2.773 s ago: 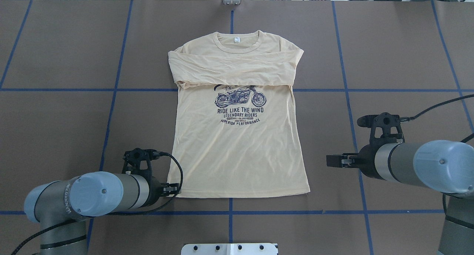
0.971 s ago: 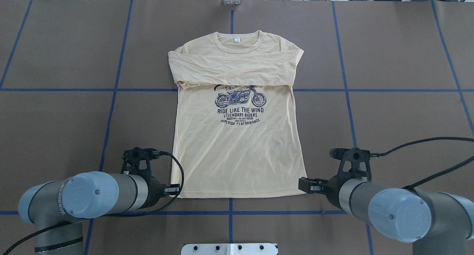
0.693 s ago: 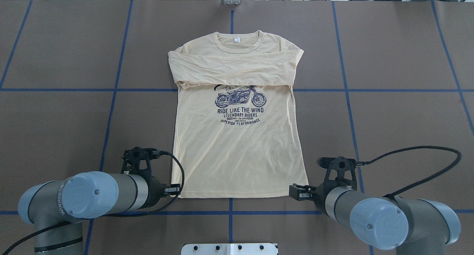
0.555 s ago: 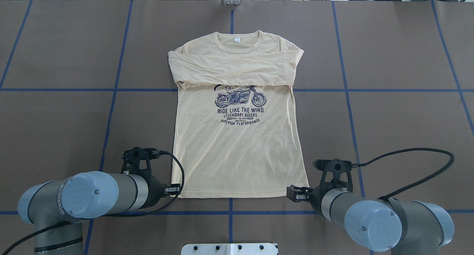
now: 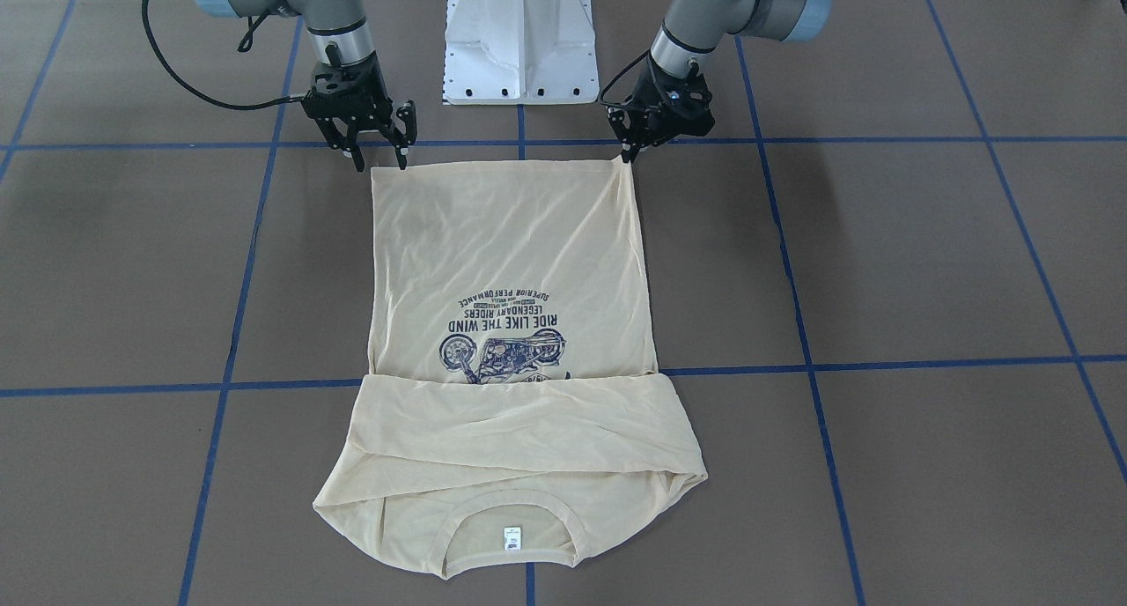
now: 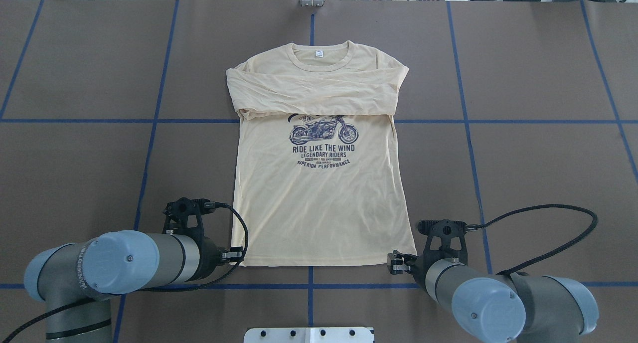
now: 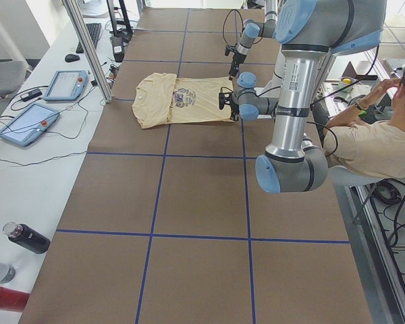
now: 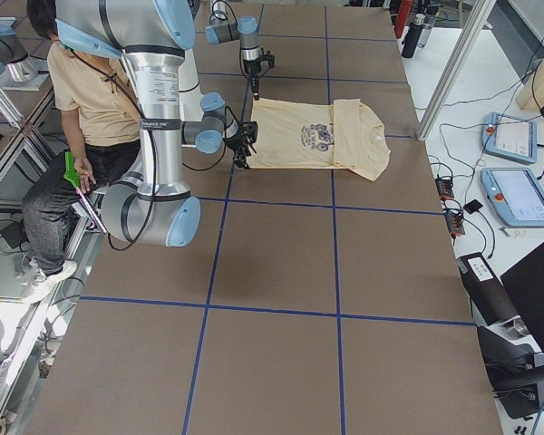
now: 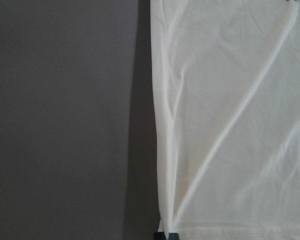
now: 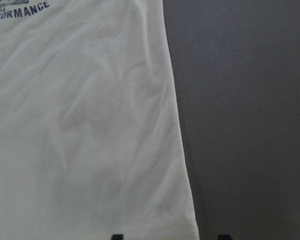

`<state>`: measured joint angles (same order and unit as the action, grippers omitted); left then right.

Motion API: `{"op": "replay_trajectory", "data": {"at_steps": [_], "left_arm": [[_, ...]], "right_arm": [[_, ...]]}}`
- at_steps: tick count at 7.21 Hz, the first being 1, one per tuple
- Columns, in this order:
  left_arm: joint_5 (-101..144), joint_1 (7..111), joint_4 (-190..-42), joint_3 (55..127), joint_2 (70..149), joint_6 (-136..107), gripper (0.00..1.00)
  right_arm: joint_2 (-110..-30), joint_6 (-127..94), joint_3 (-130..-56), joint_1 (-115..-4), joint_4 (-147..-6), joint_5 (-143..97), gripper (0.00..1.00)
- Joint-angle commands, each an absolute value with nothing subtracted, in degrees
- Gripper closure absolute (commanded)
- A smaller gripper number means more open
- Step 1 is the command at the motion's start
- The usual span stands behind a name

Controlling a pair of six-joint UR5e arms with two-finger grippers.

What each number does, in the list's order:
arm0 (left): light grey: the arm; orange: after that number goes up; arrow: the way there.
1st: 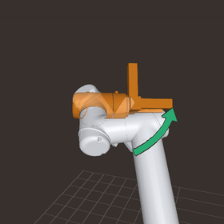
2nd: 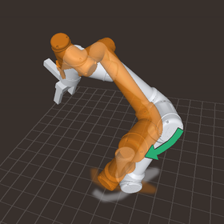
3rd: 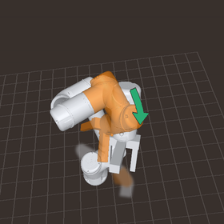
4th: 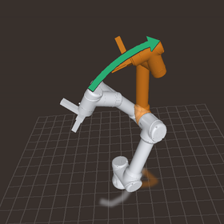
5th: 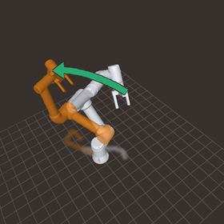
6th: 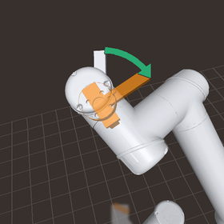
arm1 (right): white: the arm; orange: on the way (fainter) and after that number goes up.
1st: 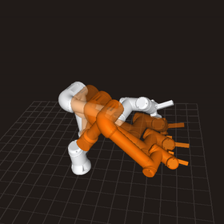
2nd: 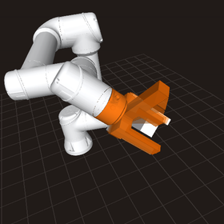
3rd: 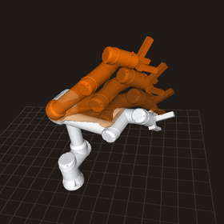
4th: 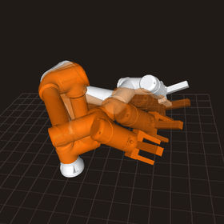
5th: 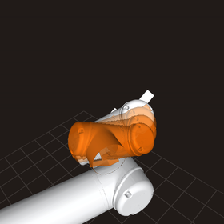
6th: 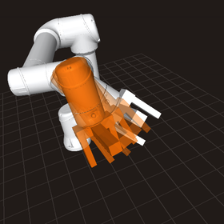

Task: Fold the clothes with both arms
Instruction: 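Lower both grippers to the hem corners and grasp the hem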

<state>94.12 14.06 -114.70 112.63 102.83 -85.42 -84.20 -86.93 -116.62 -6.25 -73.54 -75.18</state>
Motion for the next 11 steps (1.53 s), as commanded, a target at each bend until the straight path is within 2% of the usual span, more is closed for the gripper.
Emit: {"op": "replay_trajectory", "data": {"at_steps": [1,2,4,5,7,9,10,11], "left_arm": [[94.1,14.1,-114.7,112.6,102.8,-85.4,1.00],[94.1,14.1,-114.7,112.6,102.8,-85.4,1.00],[94.1,14.1,-114.7,112.6,102.8,-85.4,1.00],[94.1,14.1,-114.7,112.6,102.8,-85.4,1.00],[94.1,14.1,-114.7,112.7,102.8,-85.4,1.00],[94.1,14.1,-114.7,112.7,102.9,-85.4,1.00],[94.2,14.1,-114.7,112.7,103.0,-85.4,1.00],[94.1,14.1,-114.7,112.8,103.0,-85.4,1.00]], "right_arm": [[-84.0,-86.7,-116.2,-6.1,-74.6,-74.5,0.31],[-84.0,-86.7,-115.9,-6.1,-74.6,-74.4,0.33],[-83.8,-86.7,-115.9,-5.8,-74.6,-74.2,0.46],[-83.8,-86.7,-115.9,-5.8,-74.6,-74.2,0.47],[-83.4,-86.7,-115.8,-5.9,-74.6,-74.1,0.67],[-83.3,-86.7,-116.2,-6.0,-74.5,-74.1,0.93],[-83.4,-86.7,-116.4,-6.2,-74.5,-74.1,1.00],[-83.4,-86.7,-116.6,-6.4,-74.5,-74.1,1.00]]}}
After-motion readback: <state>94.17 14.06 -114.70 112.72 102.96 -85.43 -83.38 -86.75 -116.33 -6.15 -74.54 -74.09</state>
